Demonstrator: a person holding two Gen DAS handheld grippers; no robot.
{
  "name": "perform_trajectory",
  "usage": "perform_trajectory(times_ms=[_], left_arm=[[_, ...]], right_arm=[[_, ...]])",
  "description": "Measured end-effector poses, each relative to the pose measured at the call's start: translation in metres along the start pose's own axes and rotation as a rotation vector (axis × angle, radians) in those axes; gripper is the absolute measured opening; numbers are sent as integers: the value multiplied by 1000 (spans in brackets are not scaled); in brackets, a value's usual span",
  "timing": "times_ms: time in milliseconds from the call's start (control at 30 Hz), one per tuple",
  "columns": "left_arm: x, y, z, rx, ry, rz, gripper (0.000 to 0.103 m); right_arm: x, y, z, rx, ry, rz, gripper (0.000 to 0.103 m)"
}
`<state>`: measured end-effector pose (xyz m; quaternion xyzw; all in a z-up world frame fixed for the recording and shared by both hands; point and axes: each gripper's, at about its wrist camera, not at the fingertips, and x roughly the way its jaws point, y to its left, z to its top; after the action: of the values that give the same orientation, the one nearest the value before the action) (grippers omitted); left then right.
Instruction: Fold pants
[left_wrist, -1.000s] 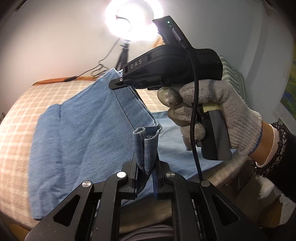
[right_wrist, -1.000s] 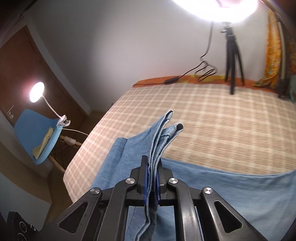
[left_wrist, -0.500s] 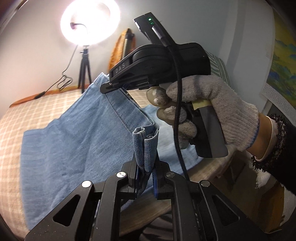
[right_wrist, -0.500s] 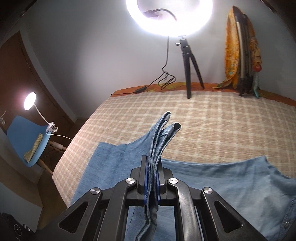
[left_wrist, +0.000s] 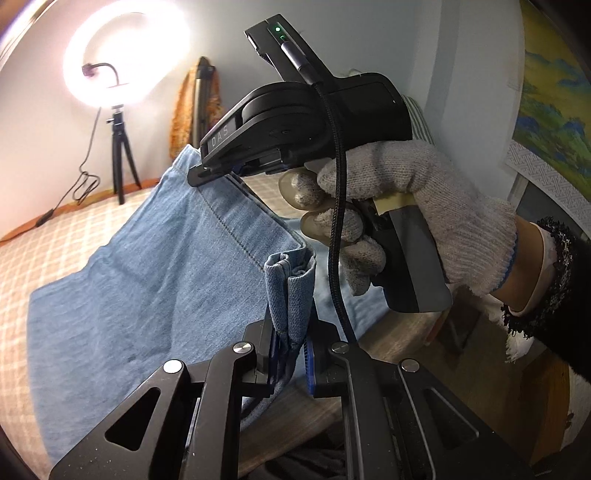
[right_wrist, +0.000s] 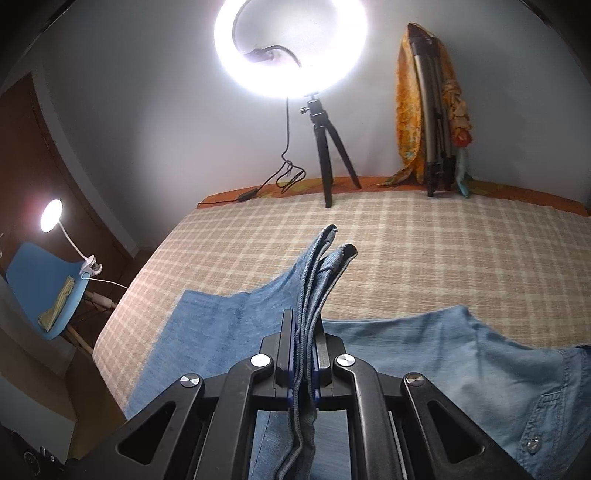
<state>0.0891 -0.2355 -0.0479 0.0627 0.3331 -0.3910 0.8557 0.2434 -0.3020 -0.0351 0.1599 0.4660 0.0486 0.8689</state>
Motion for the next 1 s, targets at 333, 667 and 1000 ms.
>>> perform_trajectory(times_ms=[333, 667, 1000], left_arm=[[20, -32, 12, 72, 17, -36, 9], [53, -70, 23, 109, 49, -110, 10], [79, -99, 37, 111, 62, -187, 9]], right_arm=[[-32, -33, -4, 23, -34, -49, 4], [-62, -79, -11, 59, -47, -122, 4], [-89, -128, -15, 98, -48, -204, 4]])
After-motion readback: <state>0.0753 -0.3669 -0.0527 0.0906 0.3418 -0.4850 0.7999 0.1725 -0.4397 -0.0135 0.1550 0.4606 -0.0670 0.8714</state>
